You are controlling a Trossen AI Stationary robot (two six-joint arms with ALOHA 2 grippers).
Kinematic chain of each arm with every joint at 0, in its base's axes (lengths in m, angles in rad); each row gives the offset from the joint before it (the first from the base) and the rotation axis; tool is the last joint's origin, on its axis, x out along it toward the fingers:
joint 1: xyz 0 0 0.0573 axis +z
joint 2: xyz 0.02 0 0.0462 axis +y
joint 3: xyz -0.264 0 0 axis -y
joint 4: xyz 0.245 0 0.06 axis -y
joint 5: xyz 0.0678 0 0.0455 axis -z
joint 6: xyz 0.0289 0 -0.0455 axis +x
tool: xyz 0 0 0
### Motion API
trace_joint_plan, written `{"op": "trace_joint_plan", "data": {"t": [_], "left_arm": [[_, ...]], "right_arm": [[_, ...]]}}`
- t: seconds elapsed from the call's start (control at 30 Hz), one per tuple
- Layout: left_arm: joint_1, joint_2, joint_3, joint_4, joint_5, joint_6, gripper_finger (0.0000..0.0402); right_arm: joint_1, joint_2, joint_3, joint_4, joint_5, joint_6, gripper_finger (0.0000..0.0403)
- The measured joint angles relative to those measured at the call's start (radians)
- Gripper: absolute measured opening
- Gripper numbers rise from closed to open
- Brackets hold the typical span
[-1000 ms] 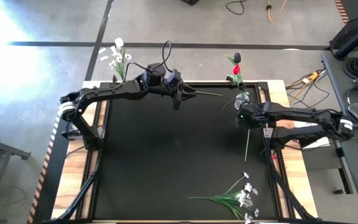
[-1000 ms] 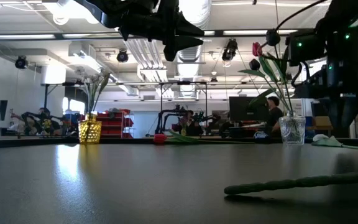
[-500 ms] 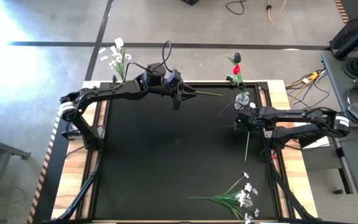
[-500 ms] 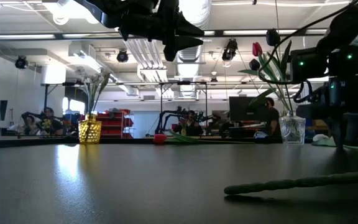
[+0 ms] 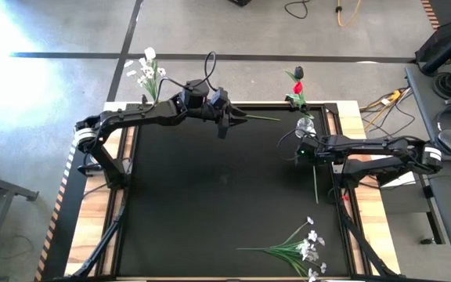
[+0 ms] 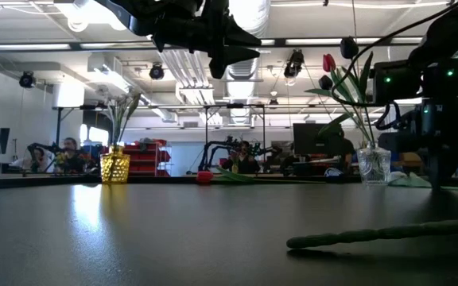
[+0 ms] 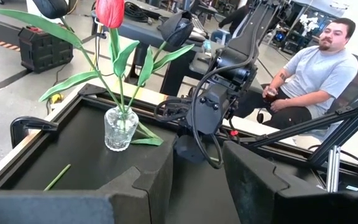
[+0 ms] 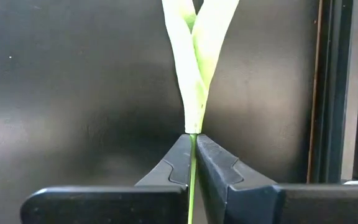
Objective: Sort flowers into vase by color
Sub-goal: Put the white tulip into the yellow vase
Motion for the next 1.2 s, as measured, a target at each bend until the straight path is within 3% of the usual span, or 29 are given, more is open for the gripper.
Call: {"op": "trace_joint_plan", "data": {"t": [0.67, 1.2], "left_arm": [[0.0, 0.0, 0.0, 0.0, 0.006, -0.003, 0.0127], [0.0, 0.0, 0.0, 0.0, 0.026, -0.025, 0.0127]], "right_arm": [[0.0, -0.172, 0.139, -0.166, 0.096, 0.092, 0.0012], [0.0, -0.179, 0.511, -0.459, 0.298, 0.002, 0.0012]]}}
